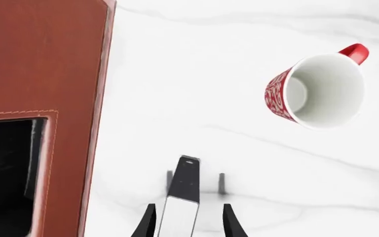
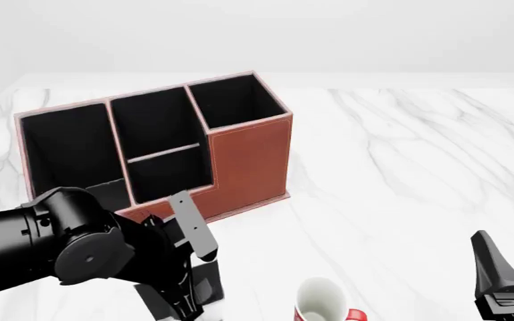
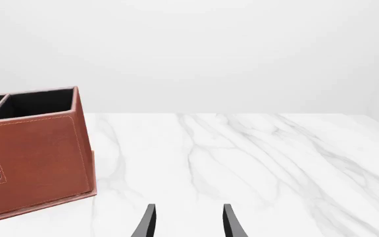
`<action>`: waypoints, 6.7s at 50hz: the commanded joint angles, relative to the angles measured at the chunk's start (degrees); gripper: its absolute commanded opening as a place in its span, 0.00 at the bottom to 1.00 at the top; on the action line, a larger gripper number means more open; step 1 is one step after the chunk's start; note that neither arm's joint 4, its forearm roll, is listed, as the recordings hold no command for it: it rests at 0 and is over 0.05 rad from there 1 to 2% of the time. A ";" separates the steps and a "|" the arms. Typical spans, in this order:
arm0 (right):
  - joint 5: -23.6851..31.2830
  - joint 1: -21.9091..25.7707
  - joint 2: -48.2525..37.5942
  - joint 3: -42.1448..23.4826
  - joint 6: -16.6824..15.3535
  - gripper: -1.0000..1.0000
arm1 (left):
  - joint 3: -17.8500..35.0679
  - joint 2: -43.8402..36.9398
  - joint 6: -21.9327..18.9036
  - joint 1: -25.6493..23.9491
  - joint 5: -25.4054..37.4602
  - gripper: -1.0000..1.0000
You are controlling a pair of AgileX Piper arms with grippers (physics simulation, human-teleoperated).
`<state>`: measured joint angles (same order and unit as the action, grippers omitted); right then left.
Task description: Pick up the book and place it in the front compartment of the caddy.
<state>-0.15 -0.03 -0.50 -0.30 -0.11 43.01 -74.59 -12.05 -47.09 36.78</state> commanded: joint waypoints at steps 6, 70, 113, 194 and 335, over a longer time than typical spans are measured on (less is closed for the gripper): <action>0.03 0.00 0.07 0.04 0.02 1.00 | -1.82 -1.84 1.22 -1.08 -2.34 1.00; 0.03 0.01 0.06 0.04 0.03 1.00 | 25.01 7.80 -25.52 12.57 27.83 0.00; 0.02 0.01 0.07 0.04 0.02 1.00 | 47.75 -4.36 -33.20 19.29 33.10 0.00; 0.03 0.00 0.07 0.04 0.03 1.00 | 66.75 -22.13 -36.60 24.72 33.12 0.00; 0.02 0.01 0.07 0.04 0.03 1.00 | 53.27 -33.13 -36.86 31.78 17.42 0.00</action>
<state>-0.15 -0.02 -0.50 -0.30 -0.11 98.09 -106.53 -48.16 -15.84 55.27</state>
